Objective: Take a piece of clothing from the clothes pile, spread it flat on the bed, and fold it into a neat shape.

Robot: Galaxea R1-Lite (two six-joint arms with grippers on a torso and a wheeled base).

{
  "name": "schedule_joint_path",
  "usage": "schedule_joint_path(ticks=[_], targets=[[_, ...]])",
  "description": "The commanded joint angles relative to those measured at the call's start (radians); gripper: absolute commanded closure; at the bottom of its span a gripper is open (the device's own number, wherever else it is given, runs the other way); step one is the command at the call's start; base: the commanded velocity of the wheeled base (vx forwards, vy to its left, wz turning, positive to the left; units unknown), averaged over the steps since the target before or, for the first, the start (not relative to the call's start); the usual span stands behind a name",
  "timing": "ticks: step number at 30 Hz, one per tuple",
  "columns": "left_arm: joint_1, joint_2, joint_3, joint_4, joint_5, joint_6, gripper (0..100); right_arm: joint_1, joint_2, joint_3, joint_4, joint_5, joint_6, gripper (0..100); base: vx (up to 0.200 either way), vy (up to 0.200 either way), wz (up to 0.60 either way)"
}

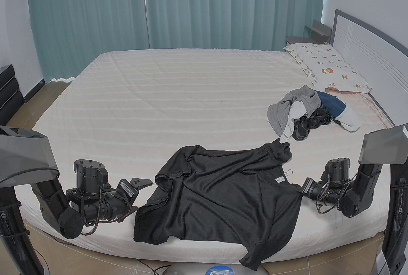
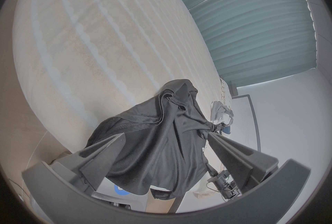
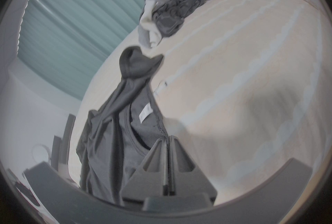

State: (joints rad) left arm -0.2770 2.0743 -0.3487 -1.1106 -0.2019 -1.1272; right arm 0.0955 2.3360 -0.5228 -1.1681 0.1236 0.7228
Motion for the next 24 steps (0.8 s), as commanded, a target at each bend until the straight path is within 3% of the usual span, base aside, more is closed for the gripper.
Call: schedule_joint_path(ticks=[1,7,11,20,21,24], targets=[[-0.001,0.029,-0.003,-0.008,0.036,0.007,0,-0.105,-0.098,-0.022,-0.001,-0.004,0.046,100,0.000,0.000,0.00],[-0.004,0.069,0.008,-0.095,0.044,0.010,0,-0.175,-0.102,-0.062,-0.031,-0.010,0.055,100,0.000,0.000,0.00],[-0.007,0.083,0.010,-0.117,0.065,0.012,0,-0.197,-0.089,-0.088,-0.088,-0.064,0.060,100,0.000,0.000,0.00],[-0.013,0.109,0.010,-0.132,0.087,0.040,0,-0.183,-0.012,-0.074,-0.203,-0.128,0.049,100,0.000,0.000,0.00],[-0.014,0.113,0.010,-0.133,0.088,0.046,0,-0.175,-0.009,-0.071,-0.202,-0.130,0.047,0,0.000,0.000,0.00],[-0.022,0.118,0.010,-0.133,0.107,0.061,0,-0.165,-0.004,-0.065,-0.200,-0.127,0.043,0,0.000,0.000,0.00]])
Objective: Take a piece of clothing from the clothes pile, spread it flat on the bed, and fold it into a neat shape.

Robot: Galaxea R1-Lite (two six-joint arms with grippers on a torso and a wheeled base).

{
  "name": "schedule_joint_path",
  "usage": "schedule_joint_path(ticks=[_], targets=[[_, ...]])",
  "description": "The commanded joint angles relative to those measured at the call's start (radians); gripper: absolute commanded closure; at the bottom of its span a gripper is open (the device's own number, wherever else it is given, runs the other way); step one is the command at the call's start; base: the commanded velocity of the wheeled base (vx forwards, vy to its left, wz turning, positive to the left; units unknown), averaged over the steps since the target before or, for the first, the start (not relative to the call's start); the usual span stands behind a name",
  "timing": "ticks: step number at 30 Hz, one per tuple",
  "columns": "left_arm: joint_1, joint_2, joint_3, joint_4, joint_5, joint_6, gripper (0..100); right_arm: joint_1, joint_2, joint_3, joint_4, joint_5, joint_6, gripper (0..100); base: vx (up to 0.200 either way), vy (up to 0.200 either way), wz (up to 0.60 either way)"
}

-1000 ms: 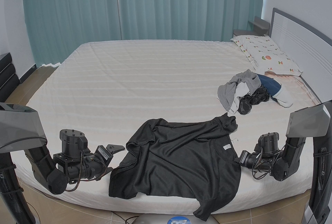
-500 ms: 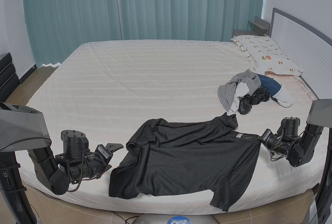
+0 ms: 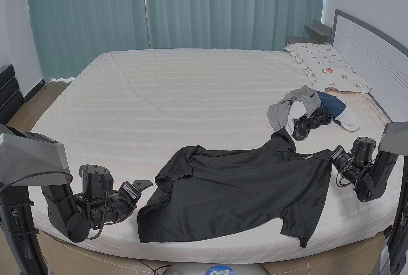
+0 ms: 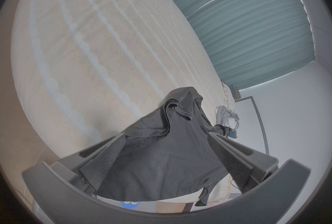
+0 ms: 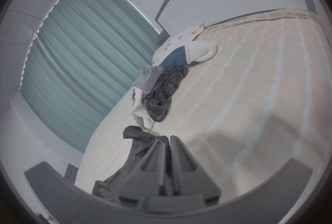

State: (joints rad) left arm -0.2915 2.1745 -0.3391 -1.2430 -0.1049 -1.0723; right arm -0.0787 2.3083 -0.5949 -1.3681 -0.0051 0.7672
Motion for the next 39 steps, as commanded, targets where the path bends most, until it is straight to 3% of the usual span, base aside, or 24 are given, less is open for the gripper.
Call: schedule_joint_path(ticks=[1,10,15,39], targets=[[-0.014,0.024,0.000,-0.001,0.016,0.011,0,0.011,0.022,0.010,-0.003,0.010,-0.002,0,0.000,0.000,0.00],[-0.063,0.070,0.002,-0.044,0.077,0.094,0,0.017,-0.072,0.066,-0.017,0.014,-0.002,0,0.000,0.000,0.00],[-0.087,0.133,-0.011,-0.052,0.157,0.167,0,0.083,-0.067,0.125,-0.029,0.053,-0.002,0,0.000,0.000,0.00],[-0.106,0.209,-0.043,-0.052,0.209,0.273,0,0.135,0.010,0.139,-0.034,0.062,0.004,0,0.000,0.000,0.00]])
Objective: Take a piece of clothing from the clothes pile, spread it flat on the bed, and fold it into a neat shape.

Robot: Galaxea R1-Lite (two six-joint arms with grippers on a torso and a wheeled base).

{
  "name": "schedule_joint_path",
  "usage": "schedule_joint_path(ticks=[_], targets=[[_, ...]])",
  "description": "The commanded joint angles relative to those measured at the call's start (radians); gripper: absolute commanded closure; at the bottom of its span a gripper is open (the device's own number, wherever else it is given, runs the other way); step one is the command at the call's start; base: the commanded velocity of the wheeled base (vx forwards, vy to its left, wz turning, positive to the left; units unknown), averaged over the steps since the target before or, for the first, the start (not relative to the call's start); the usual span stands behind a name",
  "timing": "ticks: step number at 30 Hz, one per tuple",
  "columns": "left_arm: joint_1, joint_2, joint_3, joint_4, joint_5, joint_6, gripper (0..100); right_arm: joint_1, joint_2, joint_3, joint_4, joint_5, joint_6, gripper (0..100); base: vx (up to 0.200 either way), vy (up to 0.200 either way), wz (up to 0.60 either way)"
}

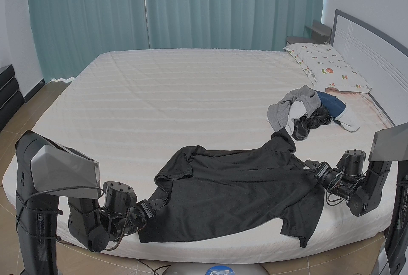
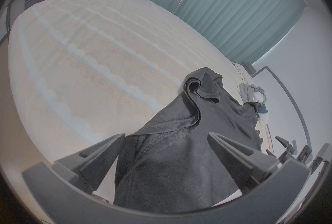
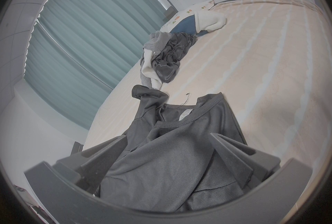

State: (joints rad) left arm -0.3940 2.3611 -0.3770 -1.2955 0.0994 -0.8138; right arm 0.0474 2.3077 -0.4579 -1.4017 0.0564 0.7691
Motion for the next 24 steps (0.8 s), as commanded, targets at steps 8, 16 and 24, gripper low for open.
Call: schedule_joint_path(ticks=[8,16,24], targets=[[-0.019,0.052,-0.017,0.001,0.059,0.039,0,0.015,0.012,0.002,0.000,0.000,0.006,0,0.000,0.000,0.00],[-0.026,0.055,-0.022,0.001,0.065,0.044,0,0.023,0.029,0.004,0.000,0.000,0.007,0,0.000,0.000,0.00],[-0.026,0.050,-0.022,-0.001,0.068,0.036,0,0.025,0.035,0.028,-0.011,0.000,0.006,0,0.000,0.000,0.00]])
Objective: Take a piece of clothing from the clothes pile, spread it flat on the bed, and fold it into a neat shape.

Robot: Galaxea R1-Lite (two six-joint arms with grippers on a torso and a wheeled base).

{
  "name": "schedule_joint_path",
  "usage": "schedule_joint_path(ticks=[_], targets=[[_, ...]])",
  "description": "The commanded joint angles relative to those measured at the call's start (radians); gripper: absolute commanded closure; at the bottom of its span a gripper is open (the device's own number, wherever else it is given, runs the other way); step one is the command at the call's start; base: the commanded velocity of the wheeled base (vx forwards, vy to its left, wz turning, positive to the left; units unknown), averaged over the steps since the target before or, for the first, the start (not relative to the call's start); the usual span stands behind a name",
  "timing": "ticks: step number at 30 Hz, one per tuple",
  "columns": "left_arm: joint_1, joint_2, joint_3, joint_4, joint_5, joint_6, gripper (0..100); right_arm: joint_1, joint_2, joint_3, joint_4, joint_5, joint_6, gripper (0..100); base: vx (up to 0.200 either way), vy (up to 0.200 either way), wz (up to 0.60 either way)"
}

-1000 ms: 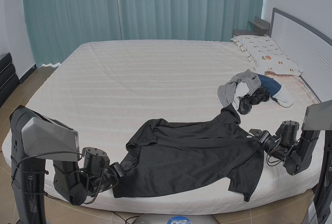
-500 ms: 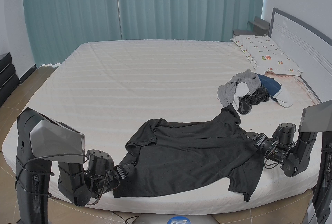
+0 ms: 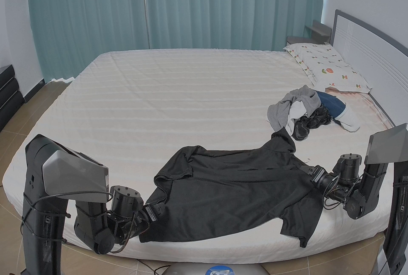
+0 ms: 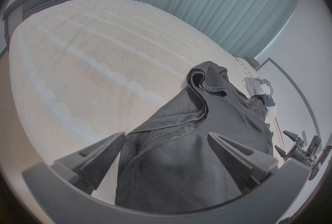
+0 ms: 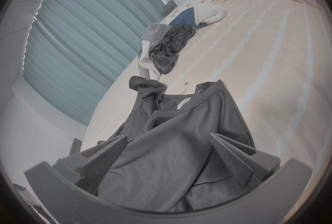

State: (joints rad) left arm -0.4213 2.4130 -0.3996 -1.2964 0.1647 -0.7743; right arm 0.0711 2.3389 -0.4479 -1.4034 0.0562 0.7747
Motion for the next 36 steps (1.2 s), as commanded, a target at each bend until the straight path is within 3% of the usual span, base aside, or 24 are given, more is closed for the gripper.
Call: schedule_joint_path(ticks=[1,14,15,25,36], targets=[[0.002,-0.003,0.001,0.000,0.004,-0.005,0,0.001,0.003,0.021,-0.020,0.001,0.000,0,0.000,0.000,0.00],[0.001,0.015,0.027,-0.080,0.004,0.000,0,0.006,0.003,0.031,-0.055,0.001,-0.003,0,0.000,0.000,0.00],[0.001,0.021,0.027,-0.080,0.004,0.001,100,0.006,0.003,0.031,-0.055,0.001,-0.003,0,0.000,0.000,0.00],[0.027,0.017,0.021,-0.081,0.009,-0.003,100,0.006,0.005,0.031,-0.055,0.001,-0.002,0,0.000,0.000,0.00],[0.150,-0.089,0.054,-0.084,0.009,-0.100,100,-0.030,-0.033,0.095,-0.054,0.040,-0.005,0,0.000,0.000,0.00]])
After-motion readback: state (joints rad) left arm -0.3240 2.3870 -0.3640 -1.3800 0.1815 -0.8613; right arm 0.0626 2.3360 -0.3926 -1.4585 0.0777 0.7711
